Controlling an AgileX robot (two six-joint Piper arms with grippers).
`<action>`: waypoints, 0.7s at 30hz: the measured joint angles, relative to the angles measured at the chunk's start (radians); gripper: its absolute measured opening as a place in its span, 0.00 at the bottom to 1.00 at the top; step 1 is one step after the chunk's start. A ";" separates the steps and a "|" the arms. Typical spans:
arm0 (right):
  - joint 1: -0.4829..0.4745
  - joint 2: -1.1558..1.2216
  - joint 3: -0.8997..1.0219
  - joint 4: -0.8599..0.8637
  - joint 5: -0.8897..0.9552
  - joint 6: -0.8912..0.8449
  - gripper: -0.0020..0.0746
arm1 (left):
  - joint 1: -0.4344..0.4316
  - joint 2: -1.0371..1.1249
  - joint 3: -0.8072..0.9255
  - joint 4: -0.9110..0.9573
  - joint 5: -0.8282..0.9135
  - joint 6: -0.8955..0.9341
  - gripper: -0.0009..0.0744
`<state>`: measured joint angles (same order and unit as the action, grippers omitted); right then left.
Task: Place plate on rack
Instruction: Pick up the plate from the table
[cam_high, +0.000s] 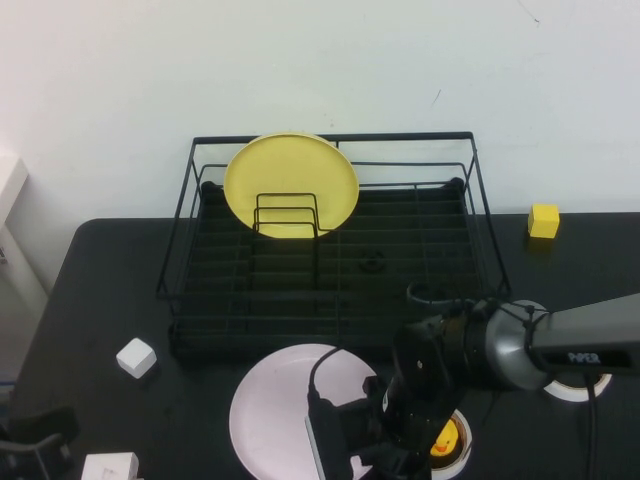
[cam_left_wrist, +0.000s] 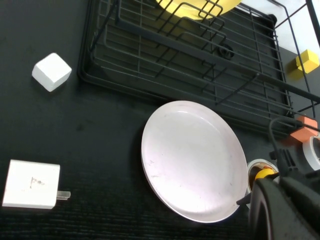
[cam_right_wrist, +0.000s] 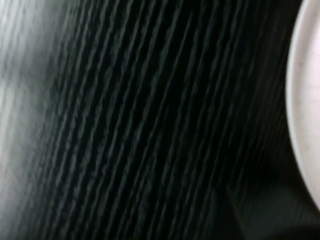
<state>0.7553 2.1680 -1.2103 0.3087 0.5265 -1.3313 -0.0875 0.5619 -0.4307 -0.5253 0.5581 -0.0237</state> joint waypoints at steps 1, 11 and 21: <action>0.000 0.005 0.000 -0.006 -0.005 -0.005 0.52 | 0.000 0.000 0.000 0.000 -0.001 0.000 0.01; 0.000 0.017 -0.005 -0.013 -0.041 0.083 0.52 | 0.000 0.000 0.000 0.000 -0.013 0.000 0.01; -0.018 -0.039 -0.005 -0.005 -0.082 0.691 0.39 | 0.000 0.000 0.000 -0.001 -0.015 0.000 0.01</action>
<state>0.7370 2.1292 -1.2157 0.3032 0.4446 -0.6406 -0.0875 0.5619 -0.4307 -0.5267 0.5433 -0.0237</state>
